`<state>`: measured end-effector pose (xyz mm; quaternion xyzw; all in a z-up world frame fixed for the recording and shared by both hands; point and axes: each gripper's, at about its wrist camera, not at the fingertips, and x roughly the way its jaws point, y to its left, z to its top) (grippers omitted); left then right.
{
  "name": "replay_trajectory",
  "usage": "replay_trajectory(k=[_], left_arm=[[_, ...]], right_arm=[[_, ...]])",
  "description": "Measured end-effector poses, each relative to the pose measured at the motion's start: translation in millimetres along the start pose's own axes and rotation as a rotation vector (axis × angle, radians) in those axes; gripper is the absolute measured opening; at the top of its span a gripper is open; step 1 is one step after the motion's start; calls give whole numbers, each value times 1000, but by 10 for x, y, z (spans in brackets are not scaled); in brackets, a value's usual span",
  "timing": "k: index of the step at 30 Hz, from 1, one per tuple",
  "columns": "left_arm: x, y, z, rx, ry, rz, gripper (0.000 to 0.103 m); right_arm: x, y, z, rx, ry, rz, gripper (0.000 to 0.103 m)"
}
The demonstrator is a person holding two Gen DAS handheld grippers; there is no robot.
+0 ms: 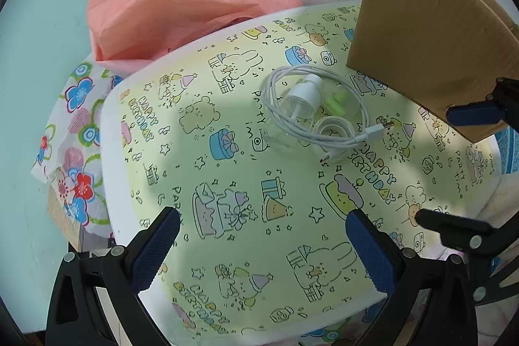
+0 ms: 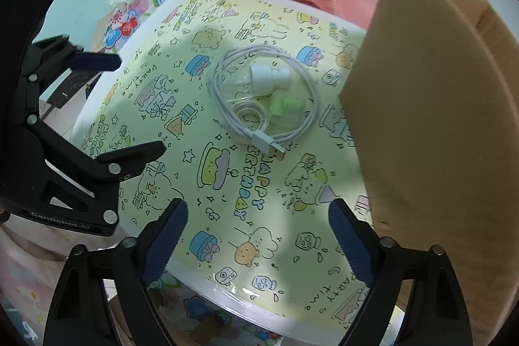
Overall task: Organize objects
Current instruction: 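Move both grippers back over the tray toward the coiled white cable, then grasp the plug end of the white cable with the right gripper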
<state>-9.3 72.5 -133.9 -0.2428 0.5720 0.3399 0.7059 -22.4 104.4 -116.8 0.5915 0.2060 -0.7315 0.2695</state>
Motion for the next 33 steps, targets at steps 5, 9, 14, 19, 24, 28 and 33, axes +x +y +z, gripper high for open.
replay_trajectory(k=[5, 9, 14, 19, 24, 28, 33], left_arm=[[74, 11, 78, 42, 1, -13, 103], [151, 60, 131, 64, 8, -5, 102], [252, 96, 199, 125, 24, 10, 102], [326, 137, 252, 169, 32, 3, 102], [382, 207, 261, 166, 39, -24, 102], [462, 272, 247, 149, 60, -41, 102], [479, 277, 224, 160, 65, -40, 102]], right_arm=[[85, 48, 101, -23, 0, 24, 76], [179, 67, 199, -50, -6, 32, 70], [281, 83, 306, -83, -8, 29, 65], [337, 120, 380, -136, -28, 31, 60], [379, 188, 431, -198, -34, 41, 53], [432, 241, 456, -229, -18, 66, 40], [455, 272, 468, -231, -7, 115, 16]])
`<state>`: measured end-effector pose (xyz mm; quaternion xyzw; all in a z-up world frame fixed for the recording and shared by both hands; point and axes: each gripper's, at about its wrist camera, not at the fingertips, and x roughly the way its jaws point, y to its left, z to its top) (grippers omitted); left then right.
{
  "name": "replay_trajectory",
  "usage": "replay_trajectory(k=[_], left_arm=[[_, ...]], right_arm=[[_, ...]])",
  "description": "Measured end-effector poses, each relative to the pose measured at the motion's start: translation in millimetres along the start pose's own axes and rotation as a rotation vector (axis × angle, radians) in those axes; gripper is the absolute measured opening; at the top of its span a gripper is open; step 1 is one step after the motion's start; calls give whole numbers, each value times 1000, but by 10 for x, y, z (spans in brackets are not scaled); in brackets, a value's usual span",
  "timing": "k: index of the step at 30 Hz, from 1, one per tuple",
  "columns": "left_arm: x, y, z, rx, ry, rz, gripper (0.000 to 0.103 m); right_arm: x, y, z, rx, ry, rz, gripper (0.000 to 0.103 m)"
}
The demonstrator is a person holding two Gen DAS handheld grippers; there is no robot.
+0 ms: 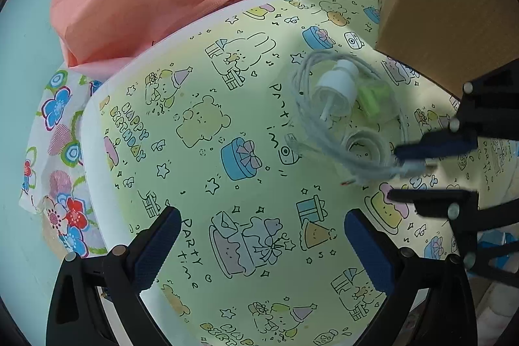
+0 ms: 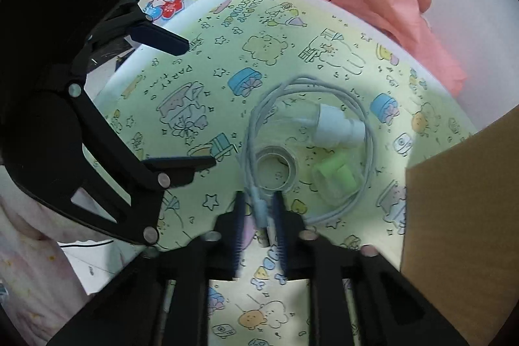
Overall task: Organize objects
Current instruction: 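Grasp the plug end of the white cable with the right gripper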
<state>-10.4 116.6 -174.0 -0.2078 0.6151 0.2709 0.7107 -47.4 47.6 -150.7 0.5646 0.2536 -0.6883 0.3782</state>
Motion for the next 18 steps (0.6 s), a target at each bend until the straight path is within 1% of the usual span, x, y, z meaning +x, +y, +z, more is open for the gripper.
replay_trajectory(k=[3, 6, 10, 13, 18], left_arm=[[-16, -45, -10, 20, -3, 0, 101], [-32, -82, -13, 34, -2, -2, 101], [-97, -101, -15, 35, -16, -12, 101], [-135, -120, -30, 33, -24, -23, 101], [-123, -217, -71, 49, -15, -24, 101]], right_arm=[[-5, -3, -14, 23, -2, 16, 15], [-40, -2, -39, 50, -4, 40, 11], [-169, 31, -126, 79, -21, 58, 10], [-237, 28, -248, 104, -14, 50, 10], [-246, -31, -460, 149, 15, 34, 10]])
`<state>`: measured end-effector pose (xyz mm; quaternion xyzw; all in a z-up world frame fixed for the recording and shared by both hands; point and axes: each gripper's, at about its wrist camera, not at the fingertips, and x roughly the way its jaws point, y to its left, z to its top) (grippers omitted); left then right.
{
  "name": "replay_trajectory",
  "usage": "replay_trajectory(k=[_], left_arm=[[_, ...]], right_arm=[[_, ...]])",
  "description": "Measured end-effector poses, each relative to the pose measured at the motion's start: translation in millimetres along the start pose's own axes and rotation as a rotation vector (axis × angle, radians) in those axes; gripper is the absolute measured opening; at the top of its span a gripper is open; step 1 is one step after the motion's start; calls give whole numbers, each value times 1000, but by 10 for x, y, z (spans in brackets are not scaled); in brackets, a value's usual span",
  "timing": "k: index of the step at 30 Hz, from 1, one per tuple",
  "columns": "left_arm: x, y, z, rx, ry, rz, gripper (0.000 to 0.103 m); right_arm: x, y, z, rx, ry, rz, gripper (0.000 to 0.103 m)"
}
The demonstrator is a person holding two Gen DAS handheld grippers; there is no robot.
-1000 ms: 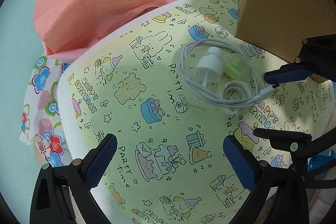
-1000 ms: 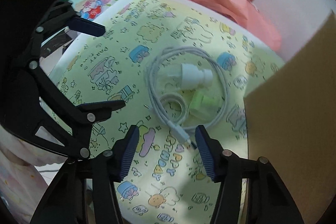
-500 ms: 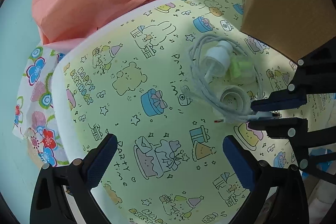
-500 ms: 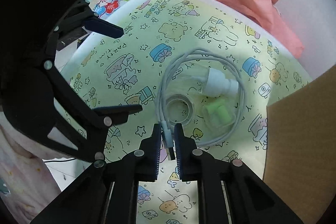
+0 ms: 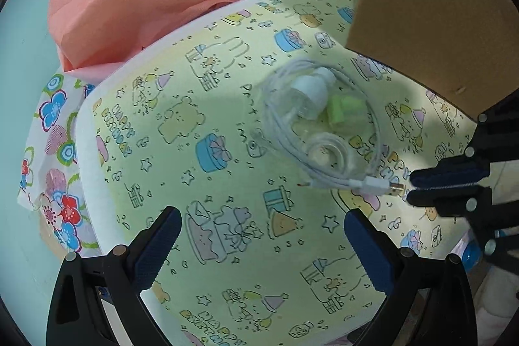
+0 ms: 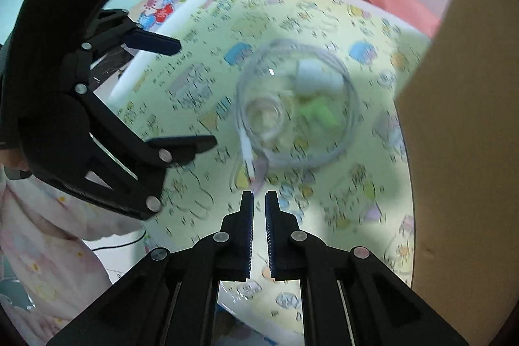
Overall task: Organize objects
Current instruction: 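Grasp the plug end of the white cable with the right gripper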
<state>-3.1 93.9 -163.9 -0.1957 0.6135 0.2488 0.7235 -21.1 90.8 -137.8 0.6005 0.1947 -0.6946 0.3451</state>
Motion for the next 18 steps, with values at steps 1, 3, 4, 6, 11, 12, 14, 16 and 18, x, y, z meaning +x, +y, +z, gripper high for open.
replay_trajectory(k=[1, 3, 4, 6, 11, 12, 14, 16, 18], left_arm=[[7, -19, -7, 5, 2, 2, 101], [9, -43, -22, 1, 3, -5, 101], [7, -38, -26, -1, 1, -11, 101], [-13, -32, -31, -11, -5, -19, 101], [-4, 13, -39, -16, -3, -19, 101], [4, 21, -41, -15, 0, -17, 101], [26, 49, -52, -11, 6, -13, 101], [49, 84, -67, -8, 13, -12, 101], [66, 121, -87, -5, 18, -12, 101]], right_arm=[[-3, -8, -19, 2, -3, -6, 10], [-6, -1, -12, 4, -20, -7, 10], [-18, -6, 21, 0, -33, -13, 10], [-17, -2, 98, -17, -46, -11, 10], [-1, 101, 237, -80, -45, -18, 11], [20, 103, 259, -81, -39, -18, 11], [87, 92, 301, -75, -20, -12, 11], [153, 71, 341, -61, -1, -6, 12], [198, 68, 389, -55, 13, 0, 13]])
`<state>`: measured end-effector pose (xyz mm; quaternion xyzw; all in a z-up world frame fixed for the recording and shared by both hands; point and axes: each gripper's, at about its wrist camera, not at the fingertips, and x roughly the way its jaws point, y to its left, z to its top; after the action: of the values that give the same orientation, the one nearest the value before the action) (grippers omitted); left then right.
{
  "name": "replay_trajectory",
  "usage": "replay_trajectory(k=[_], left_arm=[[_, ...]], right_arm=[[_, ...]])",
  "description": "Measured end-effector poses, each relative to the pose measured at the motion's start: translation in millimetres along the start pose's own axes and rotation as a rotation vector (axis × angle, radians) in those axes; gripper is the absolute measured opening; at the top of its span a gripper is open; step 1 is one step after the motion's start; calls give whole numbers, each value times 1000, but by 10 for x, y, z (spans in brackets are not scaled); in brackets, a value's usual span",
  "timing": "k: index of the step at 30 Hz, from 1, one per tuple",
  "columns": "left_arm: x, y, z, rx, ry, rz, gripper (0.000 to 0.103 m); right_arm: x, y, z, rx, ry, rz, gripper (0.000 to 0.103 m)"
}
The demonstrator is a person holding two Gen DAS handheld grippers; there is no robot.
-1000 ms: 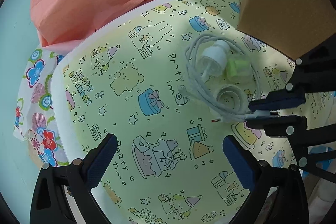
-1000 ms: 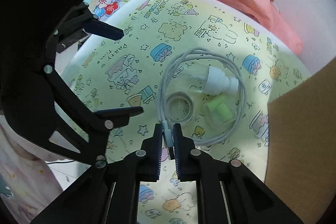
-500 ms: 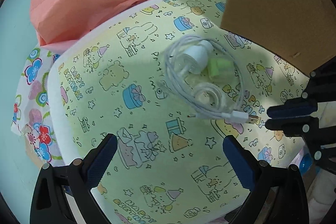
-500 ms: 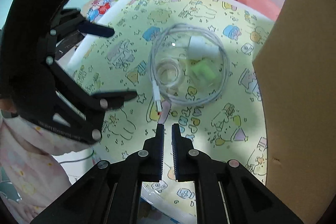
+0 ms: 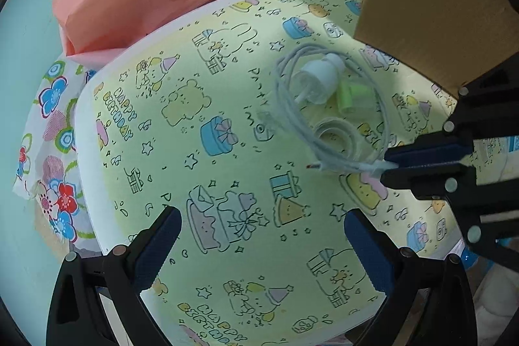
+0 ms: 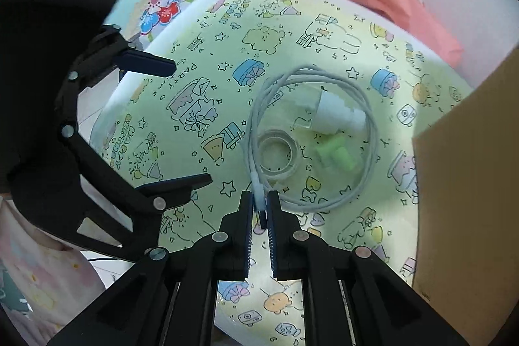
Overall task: Organize objects
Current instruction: 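Grasp the plug end of the white cable with the right gripper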
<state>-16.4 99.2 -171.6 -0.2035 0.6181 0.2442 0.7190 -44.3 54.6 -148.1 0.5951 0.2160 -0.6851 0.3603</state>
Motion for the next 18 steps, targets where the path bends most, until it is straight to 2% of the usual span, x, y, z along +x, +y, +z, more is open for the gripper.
replay_trajectory(k=[4, 6, 9, 14, 16, 18], left_arm=[[23, 84, -32, -8, 5, -8, 101], [25, 120, -42, -15, 4, -17, 101], [31, 162, -57, -15, 3, -22, 101], [55, 214, -71, -15, 10, -41, 102], [58, 224, -64, -10, 13, -40, 102], [52, 237, -53, -11, 13, -43, 102]], right_arm=[[41, 33, 98, -11, 7, -8, 18], [66, 46, 136, -14, 11, -11, 28], [116, 54, 189, -10, 12, -17, 33], [168, 69, 194, -16, -7, -24, 32], [186, 94, 198, -8, -7, -30, 17], [197, 113, 196, -3, -9, -30, 15]])
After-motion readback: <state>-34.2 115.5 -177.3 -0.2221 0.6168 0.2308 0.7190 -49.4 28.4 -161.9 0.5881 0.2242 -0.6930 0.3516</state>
